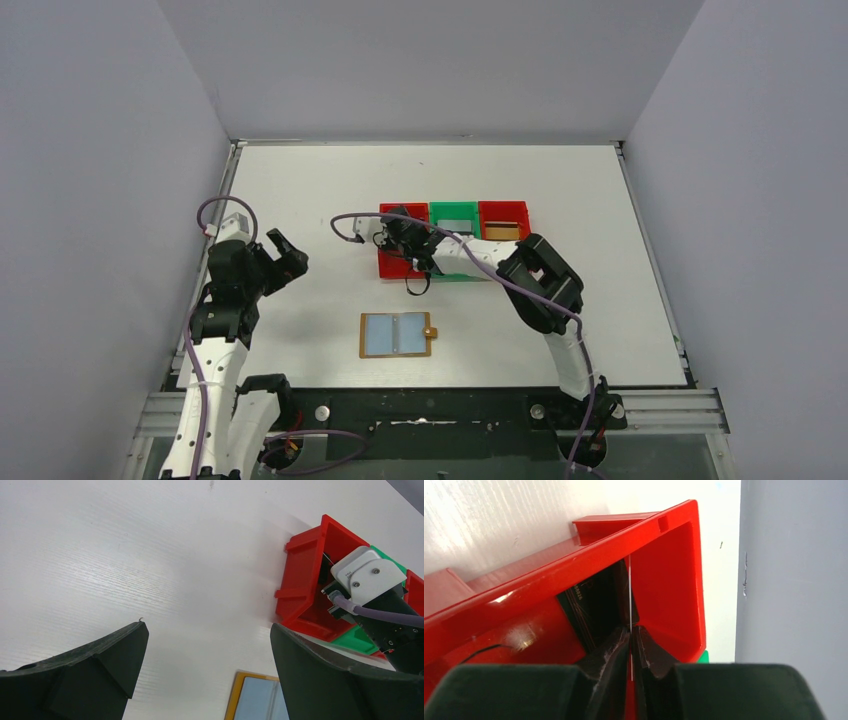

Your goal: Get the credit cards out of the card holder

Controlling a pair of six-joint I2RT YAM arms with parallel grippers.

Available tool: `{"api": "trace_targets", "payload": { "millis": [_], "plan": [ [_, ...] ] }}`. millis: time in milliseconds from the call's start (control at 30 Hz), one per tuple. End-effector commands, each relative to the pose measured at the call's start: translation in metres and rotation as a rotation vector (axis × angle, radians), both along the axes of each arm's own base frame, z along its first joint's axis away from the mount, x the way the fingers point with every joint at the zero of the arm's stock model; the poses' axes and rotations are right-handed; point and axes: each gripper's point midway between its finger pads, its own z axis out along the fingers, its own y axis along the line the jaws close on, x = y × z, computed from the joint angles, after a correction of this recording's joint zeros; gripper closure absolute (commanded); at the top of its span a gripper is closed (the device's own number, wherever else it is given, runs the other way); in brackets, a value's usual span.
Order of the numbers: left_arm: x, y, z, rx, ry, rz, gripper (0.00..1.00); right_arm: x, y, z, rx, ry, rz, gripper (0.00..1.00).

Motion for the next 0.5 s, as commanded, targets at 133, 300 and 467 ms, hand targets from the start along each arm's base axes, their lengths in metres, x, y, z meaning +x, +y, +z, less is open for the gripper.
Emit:
{"api": "trace_targets", "payload": {
  "millis": [133,300,467],
  "plan": [
    [0.0105,0.0015,0.0163,0.009,-0.071,-0.012,0.04,0.0033,0.0023,0.0089,0.024,0.005,0.01,0.8],
    [0.0111,0.0002,0.017,0.006,-0.075,-0.021,0.04,0.0011,-0.0012,0.0074,0.033,0.016,0.012,0.64],
    [0.0115,-0.0005,0.0167,0.004,-0.074,-0.025,0.04,0.0025,-0.0012,0.0097,0.044,0.019,0.01,0.56]
  ]
}}
